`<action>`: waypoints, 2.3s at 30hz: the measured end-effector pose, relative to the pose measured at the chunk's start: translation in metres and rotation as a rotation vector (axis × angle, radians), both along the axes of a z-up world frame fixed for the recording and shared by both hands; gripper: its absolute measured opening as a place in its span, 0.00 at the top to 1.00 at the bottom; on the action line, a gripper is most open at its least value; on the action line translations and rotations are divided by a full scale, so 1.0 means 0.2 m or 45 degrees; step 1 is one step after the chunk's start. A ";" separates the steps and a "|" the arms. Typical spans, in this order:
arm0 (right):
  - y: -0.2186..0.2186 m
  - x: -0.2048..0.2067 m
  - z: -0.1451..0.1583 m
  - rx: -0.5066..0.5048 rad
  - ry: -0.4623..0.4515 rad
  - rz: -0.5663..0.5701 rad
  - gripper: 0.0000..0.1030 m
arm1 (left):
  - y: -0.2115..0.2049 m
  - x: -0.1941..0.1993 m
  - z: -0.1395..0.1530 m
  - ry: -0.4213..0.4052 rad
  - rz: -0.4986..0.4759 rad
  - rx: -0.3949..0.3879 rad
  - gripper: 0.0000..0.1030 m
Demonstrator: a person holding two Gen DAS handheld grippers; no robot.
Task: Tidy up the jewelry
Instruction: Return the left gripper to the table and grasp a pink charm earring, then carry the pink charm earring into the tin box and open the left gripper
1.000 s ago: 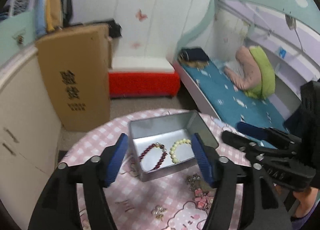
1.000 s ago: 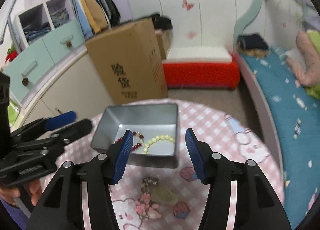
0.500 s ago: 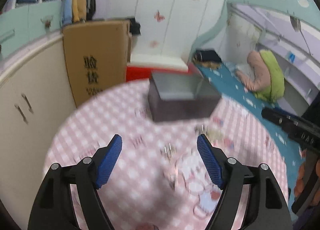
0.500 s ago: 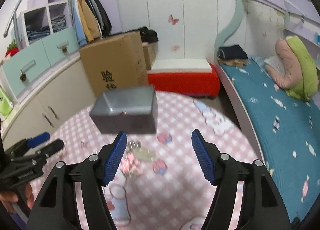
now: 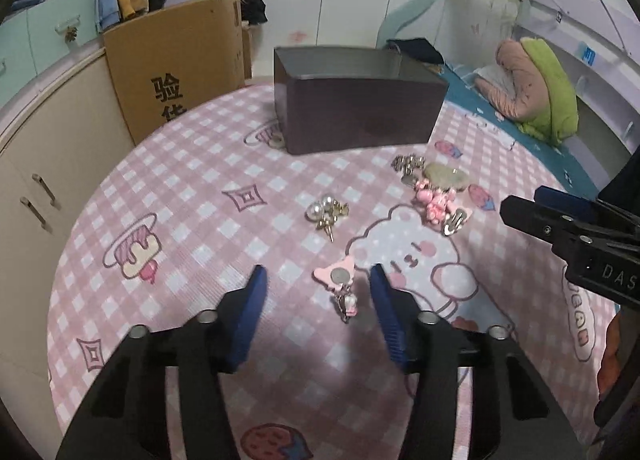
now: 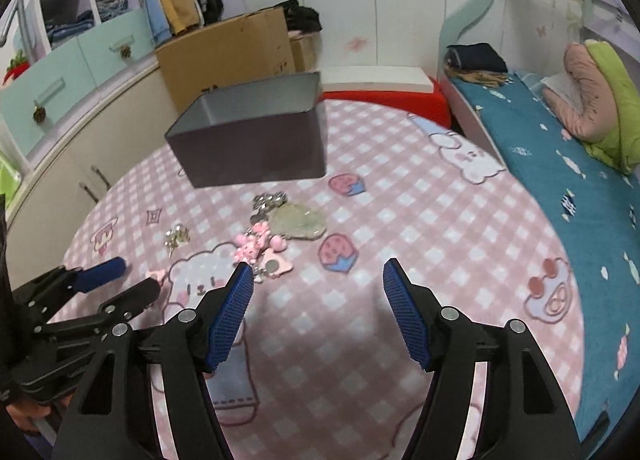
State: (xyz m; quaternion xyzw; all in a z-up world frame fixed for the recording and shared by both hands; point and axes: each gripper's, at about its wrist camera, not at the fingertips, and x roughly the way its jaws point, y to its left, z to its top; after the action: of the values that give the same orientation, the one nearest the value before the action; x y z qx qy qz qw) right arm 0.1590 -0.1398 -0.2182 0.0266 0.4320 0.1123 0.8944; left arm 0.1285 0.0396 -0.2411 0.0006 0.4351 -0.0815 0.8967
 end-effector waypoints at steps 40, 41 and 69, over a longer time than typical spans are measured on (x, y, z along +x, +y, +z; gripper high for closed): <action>-0.07 0.02 0.10 0.017 -0.064 0.048 0.88 | -0.07 0.01 0.27 -0.169 -0.111 -0.110 0.89; -0.07 0.03 0.13 0.021 -0.075 0.049 0.88 | -0.07 0.02 0.30 -0.189 -0.113 -0.108 0.89; 0.16 0.68 0.32 0.129 -0.089 0.155 0.88 | -0.03 0.70 0.46 -0.193 -0.092 -0.111 0.89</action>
State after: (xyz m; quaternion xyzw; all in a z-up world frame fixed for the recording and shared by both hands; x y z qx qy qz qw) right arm 0.2950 -0.1079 -0.1536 0.0415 0.3950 0.1891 0.8980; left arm 0.2694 0.0327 -0.1499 -0.0168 0.3619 -0.1325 0.9226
